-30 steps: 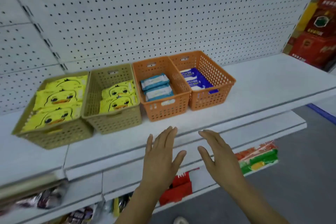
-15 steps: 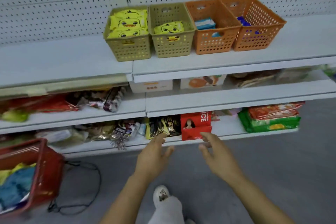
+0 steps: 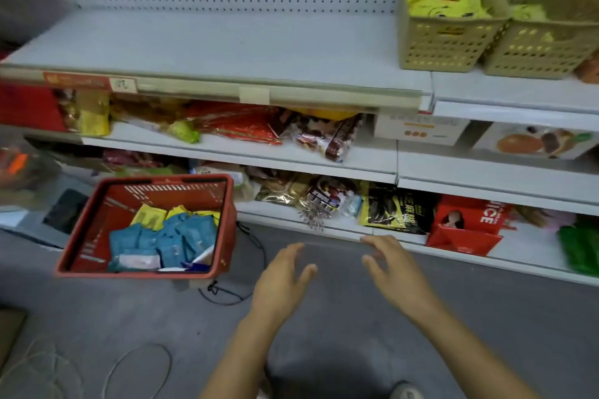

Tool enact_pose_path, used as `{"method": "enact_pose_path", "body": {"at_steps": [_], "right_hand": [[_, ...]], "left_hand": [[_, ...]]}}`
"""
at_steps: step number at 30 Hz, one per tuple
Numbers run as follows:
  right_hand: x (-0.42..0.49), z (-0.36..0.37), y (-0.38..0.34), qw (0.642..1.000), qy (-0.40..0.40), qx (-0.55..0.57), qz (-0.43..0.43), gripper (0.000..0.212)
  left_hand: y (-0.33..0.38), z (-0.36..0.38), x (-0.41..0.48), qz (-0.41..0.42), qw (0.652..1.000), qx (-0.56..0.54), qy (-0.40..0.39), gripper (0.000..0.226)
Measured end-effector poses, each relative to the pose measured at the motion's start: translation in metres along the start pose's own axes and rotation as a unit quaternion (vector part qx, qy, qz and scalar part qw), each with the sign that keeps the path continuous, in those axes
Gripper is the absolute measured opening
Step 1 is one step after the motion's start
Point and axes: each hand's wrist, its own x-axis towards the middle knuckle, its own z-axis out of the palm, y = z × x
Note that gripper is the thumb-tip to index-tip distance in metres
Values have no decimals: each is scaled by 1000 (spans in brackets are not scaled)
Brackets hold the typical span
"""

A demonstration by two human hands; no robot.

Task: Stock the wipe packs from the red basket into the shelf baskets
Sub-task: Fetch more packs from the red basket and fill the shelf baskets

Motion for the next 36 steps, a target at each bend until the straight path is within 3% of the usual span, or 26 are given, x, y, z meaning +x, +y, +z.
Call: {"method": "enact_pose_path", "body": {"at_steps": [9,17,20,26,31,36], "right_hand": [[90,186,-161,998,-59,35,-6,29],[163,301,-205,985,-171,6,10,31],[189,330,-199,969,-229,-94,-14,40],[207,372,-189,863,-334,-365,-101,51],[216,386,-186,809,-328,-466,-143,26],[221,378,-186,801,-321,-479,-163,22]], "left_hand": [[-214,-159,31,-124,989,-74,15,41],[-329,-189,89,-190,979,-67,-32,44],[-356,-179,119,-180,979,-47,-77,48],[-381,-155,154,-119,955,75,-259,70],[-385,-140,166,-69,933,133,-327,32],[-370,-140,170,20,904,268,-333,27]]}}
